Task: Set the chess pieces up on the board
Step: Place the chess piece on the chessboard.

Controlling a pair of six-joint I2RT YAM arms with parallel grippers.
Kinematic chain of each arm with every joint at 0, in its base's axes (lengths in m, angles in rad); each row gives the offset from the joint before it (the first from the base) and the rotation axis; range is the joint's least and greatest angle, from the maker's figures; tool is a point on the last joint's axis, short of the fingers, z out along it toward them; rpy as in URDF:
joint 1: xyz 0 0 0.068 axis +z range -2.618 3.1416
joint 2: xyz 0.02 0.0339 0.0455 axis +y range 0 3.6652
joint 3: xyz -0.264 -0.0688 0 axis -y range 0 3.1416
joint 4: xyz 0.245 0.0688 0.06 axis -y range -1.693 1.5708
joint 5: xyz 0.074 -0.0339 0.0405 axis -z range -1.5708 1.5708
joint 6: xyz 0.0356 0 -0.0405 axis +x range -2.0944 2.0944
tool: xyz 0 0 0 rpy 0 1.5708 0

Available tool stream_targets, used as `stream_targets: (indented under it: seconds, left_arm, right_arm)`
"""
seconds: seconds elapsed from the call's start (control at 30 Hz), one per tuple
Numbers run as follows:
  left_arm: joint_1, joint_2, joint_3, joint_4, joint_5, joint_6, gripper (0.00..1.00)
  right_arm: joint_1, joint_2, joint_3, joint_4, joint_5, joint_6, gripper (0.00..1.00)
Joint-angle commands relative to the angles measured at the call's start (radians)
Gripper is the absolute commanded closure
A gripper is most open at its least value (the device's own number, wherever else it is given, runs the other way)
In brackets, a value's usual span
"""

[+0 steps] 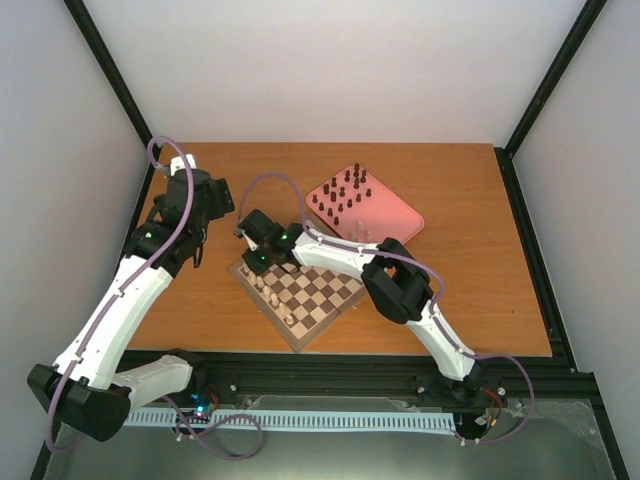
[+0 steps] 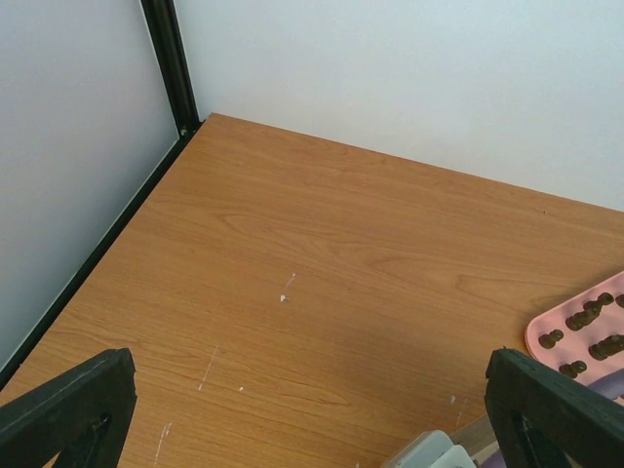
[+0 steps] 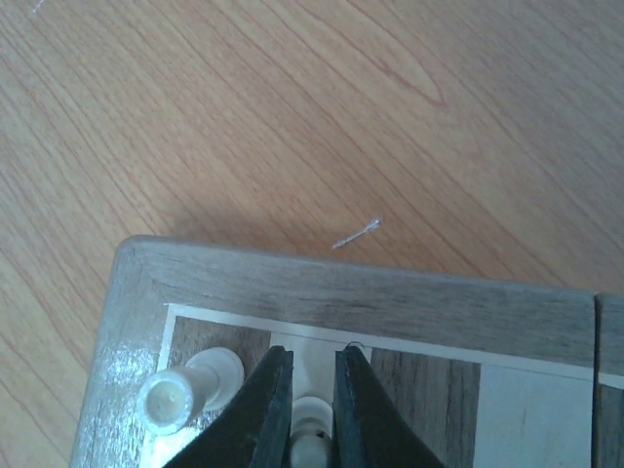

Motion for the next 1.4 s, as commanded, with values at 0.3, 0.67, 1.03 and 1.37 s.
stream_targets:
  seconds: [0.3,0.67,1.03,1.37]
  left_arm:
    - [-0.004,0.002,0.005,-0.009,-0.001,0.026,0.00]
    - [-0.004,0.020,0.015,-0.001,0.006,0.023,0.00]
    - [-0.004,0.030,0.042,-0.001,0.011,0.023,0.00]
    - [-0.004,0.044,0.067,-0.001,0.011,0.036,0.00]
  right_arm:
    - [0.009,0.065,0.100,-0.044,-0.002,-0.003,0.89]
    - [0.010,0.054,0.094,-0.078,-0.026,-0.003,0.81]
    - [0.009,0.006,0.107,-0.088,0.033,-0.024,0.68]
    - [-0.008,-0.007,0.207,-0.131,0.064,-0.047,0.63]
